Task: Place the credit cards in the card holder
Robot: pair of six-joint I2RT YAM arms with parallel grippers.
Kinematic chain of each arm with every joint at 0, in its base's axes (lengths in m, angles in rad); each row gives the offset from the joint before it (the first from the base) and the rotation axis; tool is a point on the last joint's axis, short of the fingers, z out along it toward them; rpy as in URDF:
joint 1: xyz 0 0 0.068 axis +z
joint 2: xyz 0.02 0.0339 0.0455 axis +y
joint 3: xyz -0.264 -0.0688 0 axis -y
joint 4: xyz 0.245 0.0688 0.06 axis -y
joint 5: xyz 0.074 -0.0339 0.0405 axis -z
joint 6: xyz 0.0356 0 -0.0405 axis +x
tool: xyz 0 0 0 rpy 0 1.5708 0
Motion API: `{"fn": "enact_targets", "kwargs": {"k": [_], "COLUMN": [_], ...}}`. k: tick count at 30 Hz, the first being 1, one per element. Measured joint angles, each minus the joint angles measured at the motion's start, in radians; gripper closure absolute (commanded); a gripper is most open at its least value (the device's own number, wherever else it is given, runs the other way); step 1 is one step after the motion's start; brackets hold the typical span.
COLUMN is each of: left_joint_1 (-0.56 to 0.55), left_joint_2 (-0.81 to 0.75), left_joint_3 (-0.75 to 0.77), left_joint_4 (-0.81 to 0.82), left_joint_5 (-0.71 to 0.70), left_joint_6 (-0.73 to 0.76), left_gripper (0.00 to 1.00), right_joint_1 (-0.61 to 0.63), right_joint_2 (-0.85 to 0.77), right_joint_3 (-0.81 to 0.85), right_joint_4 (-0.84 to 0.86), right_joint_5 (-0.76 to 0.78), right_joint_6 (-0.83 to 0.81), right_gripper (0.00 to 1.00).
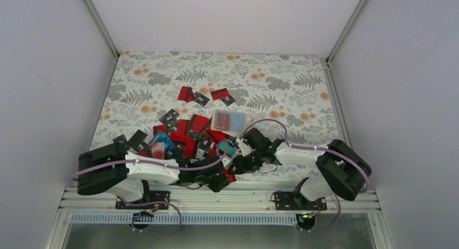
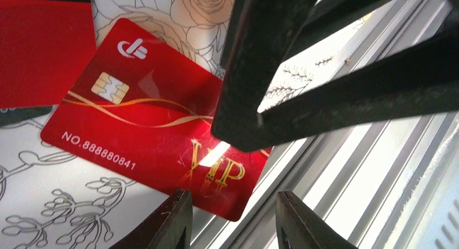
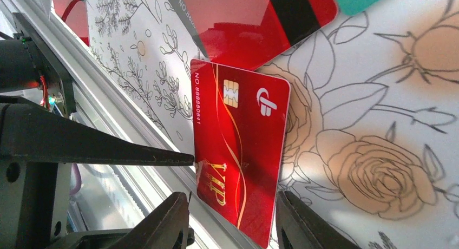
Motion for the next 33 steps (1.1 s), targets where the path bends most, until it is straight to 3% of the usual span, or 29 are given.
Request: {"fn": "enact_targets", "kwargs": {"k": [7, 13, 22, 33], "left_joint_1": [-0.003, 0.014, 0.179, 0.212], "left_joint_2": [-0.084, -0.138, -0.021, 0.040], "left_joint_3": [0.029, 0.122, 0.162, 0.163], "left_joint_4": [-0.115, -0.209, -0.218, -0.164], "left_joint_5": [-0.013, -0.059, -0.053, 0.027], "left_joint_6": [-0.003, -0.002, 0.021, 0.088], "left_gripper": [0.59, 0.59, 0.61, 0.62], "right_joint_1": [0.001, 0.003, 0.065, 0.190], "right_joint_2": [-0.088, -0.188, -0.385, -0.293], "right_joint_3": [0.017, -0.019, -0.149, -0.211], "right_joint_4": [-0.080, -0.106, -0.103, 0.065], "right_joint_5": [0.066, 0.062, 0.064, 0.096], "right_joint_6": [0.022, 0.148, 0.434, 0.678], "right_gripper": [0.55, 0.54, 0.50, 0.48]}}
